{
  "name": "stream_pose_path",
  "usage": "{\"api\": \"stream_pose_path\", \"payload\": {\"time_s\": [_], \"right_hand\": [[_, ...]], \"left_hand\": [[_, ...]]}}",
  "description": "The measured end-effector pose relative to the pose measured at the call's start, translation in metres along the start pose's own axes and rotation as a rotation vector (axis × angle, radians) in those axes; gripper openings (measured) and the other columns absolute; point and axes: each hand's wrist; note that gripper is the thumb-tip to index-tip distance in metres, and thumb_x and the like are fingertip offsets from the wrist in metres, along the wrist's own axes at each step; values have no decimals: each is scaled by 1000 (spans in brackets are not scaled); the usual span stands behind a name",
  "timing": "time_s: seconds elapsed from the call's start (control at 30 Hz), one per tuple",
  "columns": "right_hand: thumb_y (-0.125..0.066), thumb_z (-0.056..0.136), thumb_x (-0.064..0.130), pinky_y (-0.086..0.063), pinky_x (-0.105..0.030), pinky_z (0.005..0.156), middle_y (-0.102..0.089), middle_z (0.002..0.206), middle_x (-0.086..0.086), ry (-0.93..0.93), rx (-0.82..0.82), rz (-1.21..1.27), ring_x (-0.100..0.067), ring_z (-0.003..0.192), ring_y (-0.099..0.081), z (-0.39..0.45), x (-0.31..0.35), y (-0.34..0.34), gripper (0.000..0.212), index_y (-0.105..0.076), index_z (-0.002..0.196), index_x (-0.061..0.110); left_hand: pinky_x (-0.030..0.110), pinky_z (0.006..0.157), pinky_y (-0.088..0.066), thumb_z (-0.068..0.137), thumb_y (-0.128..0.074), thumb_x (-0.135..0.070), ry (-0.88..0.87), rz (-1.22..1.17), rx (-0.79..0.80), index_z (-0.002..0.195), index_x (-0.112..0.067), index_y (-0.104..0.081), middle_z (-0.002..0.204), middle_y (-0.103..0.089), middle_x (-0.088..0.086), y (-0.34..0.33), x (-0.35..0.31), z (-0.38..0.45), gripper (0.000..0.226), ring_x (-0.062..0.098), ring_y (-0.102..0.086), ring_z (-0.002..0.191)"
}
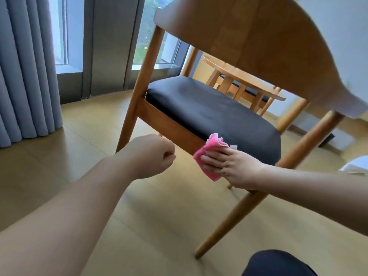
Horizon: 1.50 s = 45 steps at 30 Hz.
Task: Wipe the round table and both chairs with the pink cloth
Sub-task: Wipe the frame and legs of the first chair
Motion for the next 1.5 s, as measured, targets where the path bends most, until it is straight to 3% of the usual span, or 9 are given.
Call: {"api": "stream_pose_path", "payload": {"time_s": [0.17,0.27,0.37,0.53,0.67,0.87,0.97,1.2,1.5], "right_hand": [[-32,99,20,38,-43,99,15,152,-2,-18,43,92,-22,125,51,-57,11,-24,59,-3,150,20],[-31,100,16,36,-43,101,22,149,-2,-8,77,183,-27,134,35,-85,17,-37,56,-5,150,17],[-55,91,18,14,-47,111,-17,156,-6,-47,17,225,-28,145,-3,-107,21,-32,56,-35,144,17],[-22,102,14,34,-42,103,16,156,4,-76,159,291,-22,135,37,-110,25,-47,53,-7,152,22],[-36,87,13,1,-42,114,-39,147,-1,-103,-128,242,-17,142,24,-105,24,-41,49,-45,135,21],[-32,101,23,40,-40,98,30,149,-1,-125,-56,138,-22,132,41,-56,19,-27,60,4,149,28],[-20,100,23,42,-47,94,42,140,-4,-150,-65,103,-25,128,44,-15,12,-7,55,14,143,21],[-19,98,26,45,-47,89,31,146,-8,-226,-178,20,-26,124,45,83,-6,50,61,17,145,16],[-31,99,38,19,-52,110,14,159,-8,-336,-147,46,-31,145,18,185,-31,111,68,5,153,17]], "left_hand": [[16,55,-38,94,-51,-31,-62,-44,35,73,-30,-52,70,-57,-11,-11,-15,6,21,9,-53,66],[17,55,-39,93,-52,-30,-74,-52,27,74,-29,-55,70,-58,-11,-12,-15,9,19,8,-53,66],[15,54,-36,93,-52,-30,-84,-45,18,75,-28,-57,70,-58,-12,-14,-14,10,19,7,-53,65],[14,57,-37,94,-53,-29,-90,-55,51,77,-29,-56,71,-59,-11,-20,-15,12,17,7,-54,66],[12,55,-35,93,-54,-29,-79,-62,36,74,-29,-55,67,-55,-14,-20,-8,12,19,6,-53,64],[22,59,-50,93,-54,-31,-7,-62,20,82,-21,-66,69,-60,-10,-16,9,9,20,7,-56,66],[29,62,-55,93,-53,-32,36,-60,-14,80,-24,-66,67,-60,-13,-5,21,4,20,6,-57,64],[32,62,-56,91,-54,-36,212,-85,-97,75,-29,-62,65,-60,-11,21,47,-16,20,7,-58,62],[24,68,-56,93,-55,-32,314,-110,-107,84,-25,-66,72,-62,-12,44,58,-41,16,6,-62,66]]}}
Point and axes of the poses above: each hand's wrist, its own z-axis towards the middle knuckle, its own y-axis out of the back of the hand, x = y × z
